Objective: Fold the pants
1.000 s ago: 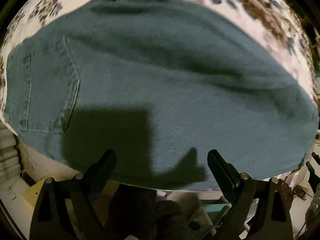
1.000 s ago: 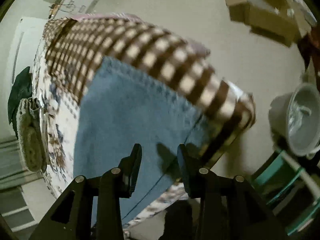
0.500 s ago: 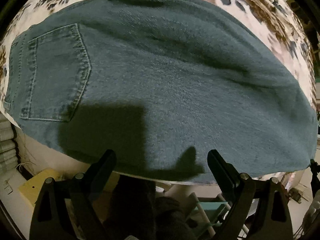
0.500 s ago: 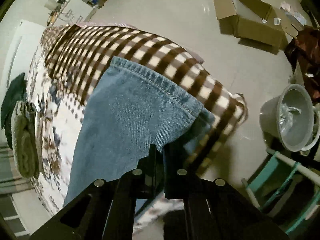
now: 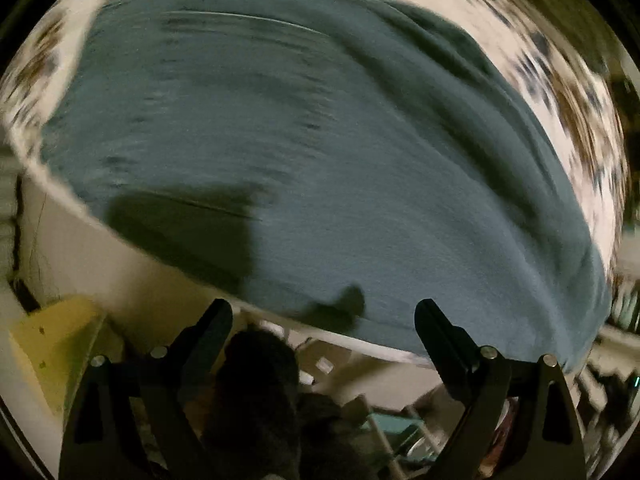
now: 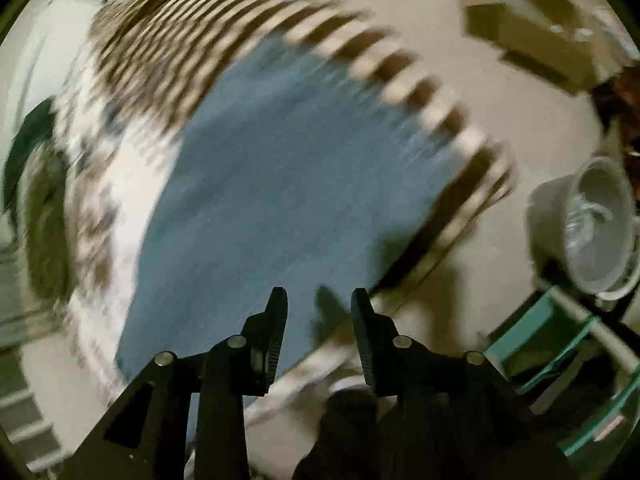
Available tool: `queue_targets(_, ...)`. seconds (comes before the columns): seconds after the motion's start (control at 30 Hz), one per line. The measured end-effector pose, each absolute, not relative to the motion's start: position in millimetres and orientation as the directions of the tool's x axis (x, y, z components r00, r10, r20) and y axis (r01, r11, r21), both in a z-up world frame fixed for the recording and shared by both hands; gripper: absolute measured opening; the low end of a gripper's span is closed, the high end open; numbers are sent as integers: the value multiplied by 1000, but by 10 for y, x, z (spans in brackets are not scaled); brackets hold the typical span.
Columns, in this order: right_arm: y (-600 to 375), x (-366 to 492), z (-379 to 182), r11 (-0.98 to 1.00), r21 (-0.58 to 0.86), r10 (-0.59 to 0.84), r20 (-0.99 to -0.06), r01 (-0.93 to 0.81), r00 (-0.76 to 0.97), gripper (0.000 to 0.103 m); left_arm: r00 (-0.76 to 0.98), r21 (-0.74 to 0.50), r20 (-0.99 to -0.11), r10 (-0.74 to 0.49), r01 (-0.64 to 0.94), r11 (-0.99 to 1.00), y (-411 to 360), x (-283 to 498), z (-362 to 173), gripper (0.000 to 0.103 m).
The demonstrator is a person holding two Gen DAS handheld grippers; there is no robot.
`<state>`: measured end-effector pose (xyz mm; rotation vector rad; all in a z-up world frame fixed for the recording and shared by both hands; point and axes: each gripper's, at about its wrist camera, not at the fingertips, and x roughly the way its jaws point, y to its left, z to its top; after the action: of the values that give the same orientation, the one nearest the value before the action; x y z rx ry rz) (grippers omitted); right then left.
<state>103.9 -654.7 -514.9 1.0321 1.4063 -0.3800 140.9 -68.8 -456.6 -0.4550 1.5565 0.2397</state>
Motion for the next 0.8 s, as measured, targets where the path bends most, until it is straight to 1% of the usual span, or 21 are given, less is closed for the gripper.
queue_targets(0.1,-6054,1076,-5173,554,406,419,-891,727,178,35,48,-125,-992,-118,-543,830,-176,1291,-4537,93)
queue_targets(0.2,-5463,1146,-5365,536,448,503,-850,716,155,35,65,-125,-992,-109,-637,760,320,1219,-4603,93)
queue_targets(0.27,-5186,1152,-5519,514,453,540,-831,728,135,35,98,-141,-990,-102,-698,702,636,1186,-4670,93)
queue_targets(0.33,-4913,1177,-5637,507,446,547,-828,738,126,35,118,-150,-989,-93,-747,648,884,1129,-4757,93)
queue_targets(0.37,-4808,1191,-5687,508,439,539,-833,742,123,35,132,-160,-987,-91,-769,619,1000,1111,-4818,86)
queue_targets(0.4,-4767,1222,-5717,503,437,532,-837,746,132,35,141,-164,-986,-86,-785,598,1095,1116,-4867,65)
queue_targets(0.43,-4717,1226,-5731,494,433,510,-847,754,153,35,166,-187,-982,-90,-789,585,1146,1110,-4898,60)
queue_targets(0.47,-4690,1216,-5736,500,414,483,-862,761,153,31,188,-202,-979,-86,-791,577,1192,1105,-4894,48)
queue_targets(0.5,-4664,1197,-5703,499,388,442,-883,775,158,7,197,-207,-977,-81,-790,578,1207,1110,-4870,41)
queue_targets(0.53,-4638,1197,-5684,502,376,422,-892,779,159,0,197,-198,-978,-68,-782,591,1184,1111,-4826,37)
queue_targets(0.57,-4624,1192,-5645,513,356,399,-905,781,150,0,199,-191,-978,-55,-772,607,1174,1094,-4785,30)
queue_targets(0.6,-4616,1183,-5587,523,338,372,-916,783,147,0,199,-181,-979,-41,-761,623,1172,1075,-4741,26)
queue_targets(0.67,-4637,1209,-5474,561,304,331,-935,770,128,0,226,-208,-973,-52,-749,629,1187,1007,-4657,22)
queue_targets(0.73,-4633,1239,-5375,594,277,300,-947,756,111,0,241,-232,-968,-73,-743,628,1201,949,-4614,21)
queue_targets(0.8,-4642,1271,-5396,590,301,353,-931,749,97,0,244,-247,-965,-93,-737,629,1228,921,-4586,21)
